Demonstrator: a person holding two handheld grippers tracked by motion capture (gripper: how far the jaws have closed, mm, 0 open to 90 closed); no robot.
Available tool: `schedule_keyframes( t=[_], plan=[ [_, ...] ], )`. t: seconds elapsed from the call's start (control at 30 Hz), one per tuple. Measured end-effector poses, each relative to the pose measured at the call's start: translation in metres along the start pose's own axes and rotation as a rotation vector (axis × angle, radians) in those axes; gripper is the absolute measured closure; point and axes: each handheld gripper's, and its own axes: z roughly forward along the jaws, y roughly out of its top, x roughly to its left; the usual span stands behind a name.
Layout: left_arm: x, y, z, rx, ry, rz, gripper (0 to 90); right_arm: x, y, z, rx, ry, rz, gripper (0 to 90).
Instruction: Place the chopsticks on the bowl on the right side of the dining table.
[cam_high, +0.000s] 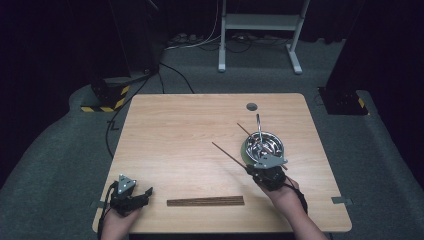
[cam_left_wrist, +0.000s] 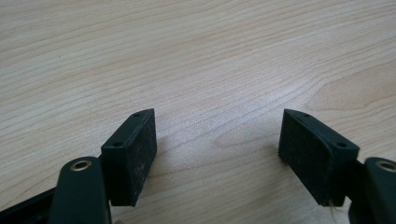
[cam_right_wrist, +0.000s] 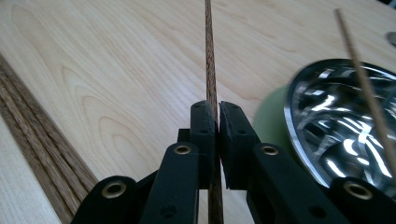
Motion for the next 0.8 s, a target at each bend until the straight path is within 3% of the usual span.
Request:
schedule_keyframes(
  t=[0.27, 0.37, 0.8],
  plan=[
    [-0.001, 0.0, 0.001, -0.018, 0.008, -0.022, 27.8, -0.024, -0.009, -0.021, -0.02, -0.056, 0.056, 84.3],
    [-0.001, 0.0, 0.001, -0.016, 0.008, -0.02, 27.8, -0.032, -0.009, -0.024, -0.016, -0.079, 0.054, 84.2],
    [0.0, 0.0, 0.001, -0.015, 0.004, -0.022, 27.7, -0.052, -0.005, -0.007, 0.026, -0.151, 0.068, 84.3]
  ],
)
